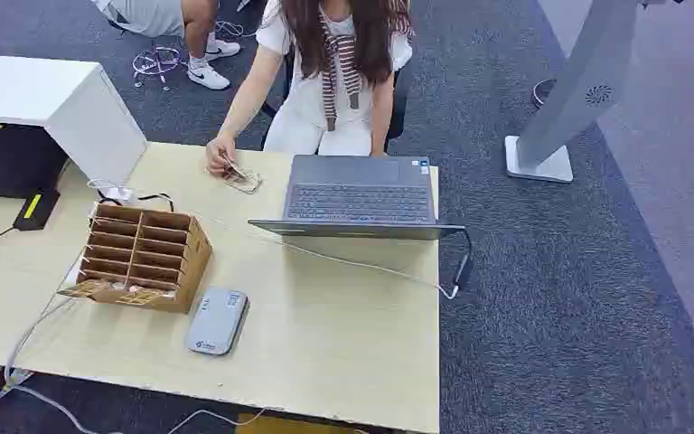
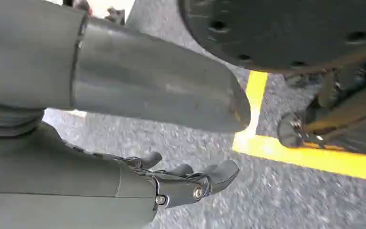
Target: Pass the card to the sensor for recognition and then transmit it.
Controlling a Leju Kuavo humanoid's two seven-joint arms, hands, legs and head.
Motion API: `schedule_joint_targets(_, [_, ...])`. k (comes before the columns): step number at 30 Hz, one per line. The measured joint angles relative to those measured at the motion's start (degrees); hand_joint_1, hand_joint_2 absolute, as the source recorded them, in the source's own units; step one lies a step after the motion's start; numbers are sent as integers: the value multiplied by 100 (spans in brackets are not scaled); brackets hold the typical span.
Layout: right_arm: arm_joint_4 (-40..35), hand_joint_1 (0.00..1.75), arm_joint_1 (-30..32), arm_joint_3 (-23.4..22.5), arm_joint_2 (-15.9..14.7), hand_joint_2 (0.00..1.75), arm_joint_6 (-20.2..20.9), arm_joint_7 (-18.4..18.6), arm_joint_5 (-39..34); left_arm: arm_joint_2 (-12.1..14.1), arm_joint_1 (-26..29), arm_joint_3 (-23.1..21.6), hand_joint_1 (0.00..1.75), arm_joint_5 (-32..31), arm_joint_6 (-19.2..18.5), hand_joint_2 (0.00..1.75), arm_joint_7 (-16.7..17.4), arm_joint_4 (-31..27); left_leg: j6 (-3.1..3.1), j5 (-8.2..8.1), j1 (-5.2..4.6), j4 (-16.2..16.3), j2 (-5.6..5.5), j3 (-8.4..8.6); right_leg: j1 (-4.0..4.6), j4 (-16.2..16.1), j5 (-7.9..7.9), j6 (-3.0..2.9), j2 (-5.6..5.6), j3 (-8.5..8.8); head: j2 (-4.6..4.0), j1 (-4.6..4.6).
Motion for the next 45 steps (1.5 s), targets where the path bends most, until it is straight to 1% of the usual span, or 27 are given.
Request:
schedule_joint_targets(5, [348,0,5,0,28,175,230,-169,-175,40,-97,421,0,743,-278,175,-423,123,0,0,0,0,0,-1,0,0,0,0,0,0,0,0])
schedule_joint_targets(6, [418,0,4,0,42,0,277,-210,-230,42,-113,520,0,903,-356,175,-533,149,0,0,0,0,0,-1,0,0,0,0,0,0,0,-2])
schedule_joint_targets(10, [600,0,-3,0,133,0,350,-269,-409,26,-118,891,0,1297,-610,175,-1000,138,0,0,0,0,0,1,0,0,0,0,0,0,0,-2])
schedule_joint_targets(12, [656,0,-5,0,182,0,359,-289,-486,-57,-78,1109,0,1332,-706,175,-1170,-58,0,0,0,0,0,0,0,0,0,0,0,0,0,-2])
schedule_joint_targets(13, [678,0,-8,0,199,175,359,-302,-530,-105,-58,1196,0,1330,-737,175,-1212,-164,0,0,0,0,-1,0,0,0,0,0,-2,1,0,0])
schedule_joint_targets(19, [783,0,-28,0,289,175,335,-326,-694,-365,156,1452,0,1288,-789,175,-1306,-1008,0,0,0,0,-1,0,-1,0,0,0,-2,3,0,0])
schedule_joint_targets(20, [809,0,-30,2,315,175,313,-335,-746,-419,238,1476,0,1282,-783,175,-1338,-1269,0,0,-1,0,-1,0,-1,0,0,0,-2,3,0,-2])
schedule_joint_targets(26, [875,0,-41,9,378,175,280,-352,-916,-664,577,1559,0,1273,-722,175,-1487,-2300,0,0,0,0,-1,0,0,0,-1,0,-2,3,0,-2])
schedule_joint_targets(29, [919,0,-53,17,407,175,274,-372,-1019,-809,811,1574,0,1269,-654,175,-1596,-2971,0,0,0,0,-1,0,0,0,-1,0,-2,2,0,-4])
schedule_joint_targets(40, [1021,0,-99,109,483,175,236,-444,-1380,-1255,1586,1684,0,1197,-219,175,-2003,-5286,0,0,0,0,-2,0,0,0,-1,-1,-4,3,0,-2])
schedule_joint_targets(42, [1037,0,-108,138,496,175,221,-451,-1467,-1311,1697,1701,0,1186,-109,175,-2064,-5633,0,0,1,0,-3,0,1,0,-2,0,-7,4,0,0])
schedule_joint_targets(45, [1063,0,-119,208,509,175,206,-462,-1585,-1425,1914,1736,0,1177,118,175,-2173,-6319,0,0,1,0,-4,0,1,0,-2,0,-7,3,0,0])
